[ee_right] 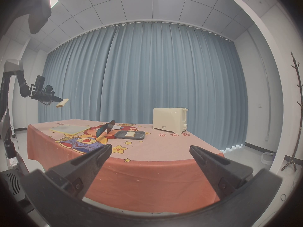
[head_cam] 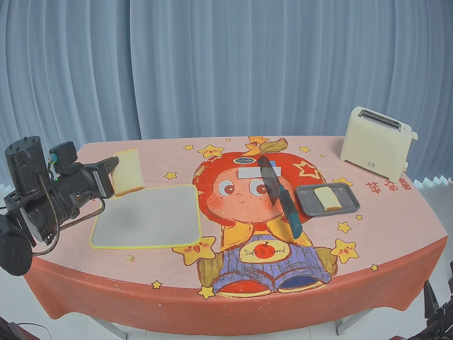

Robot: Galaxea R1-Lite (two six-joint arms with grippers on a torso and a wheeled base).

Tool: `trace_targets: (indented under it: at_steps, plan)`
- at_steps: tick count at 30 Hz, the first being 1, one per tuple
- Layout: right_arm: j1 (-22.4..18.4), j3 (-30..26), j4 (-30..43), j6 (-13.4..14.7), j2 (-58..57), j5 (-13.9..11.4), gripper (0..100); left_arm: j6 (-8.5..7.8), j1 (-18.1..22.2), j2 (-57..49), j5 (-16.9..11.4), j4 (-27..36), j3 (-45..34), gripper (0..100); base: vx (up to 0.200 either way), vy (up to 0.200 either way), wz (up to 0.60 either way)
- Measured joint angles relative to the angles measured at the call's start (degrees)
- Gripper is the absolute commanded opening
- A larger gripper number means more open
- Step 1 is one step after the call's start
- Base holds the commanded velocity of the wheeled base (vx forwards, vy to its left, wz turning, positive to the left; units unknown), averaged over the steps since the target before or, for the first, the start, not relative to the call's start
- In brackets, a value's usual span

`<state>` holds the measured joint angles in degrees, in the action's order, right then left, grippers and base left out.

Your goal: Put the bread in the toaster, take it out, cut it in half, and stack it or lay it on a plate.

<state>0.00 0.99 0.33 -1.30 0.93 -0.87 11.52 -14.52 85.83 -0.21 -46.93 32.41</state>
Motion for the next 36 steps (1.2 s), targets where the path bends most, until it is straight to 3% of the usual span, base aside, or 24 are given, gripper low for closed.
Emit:
trace_targets:
  at_steps: [11, 36]
  plan:
    - [0.0, 0.0, 0.0, 0.0, 0.0, 0.0, 100, 0.02, 0.06, 0.07, -0.01, -2.5, -0.3, 0, 0.0, 0.0, 0.0]
    - [0.0, 0.02, 0.02, 0.02, 0.0, 0.0, 100, -0.04, 0.0, 0.07, -0.06, -2.33, -1.3, 0, 0.0, -0.2, 0.0]
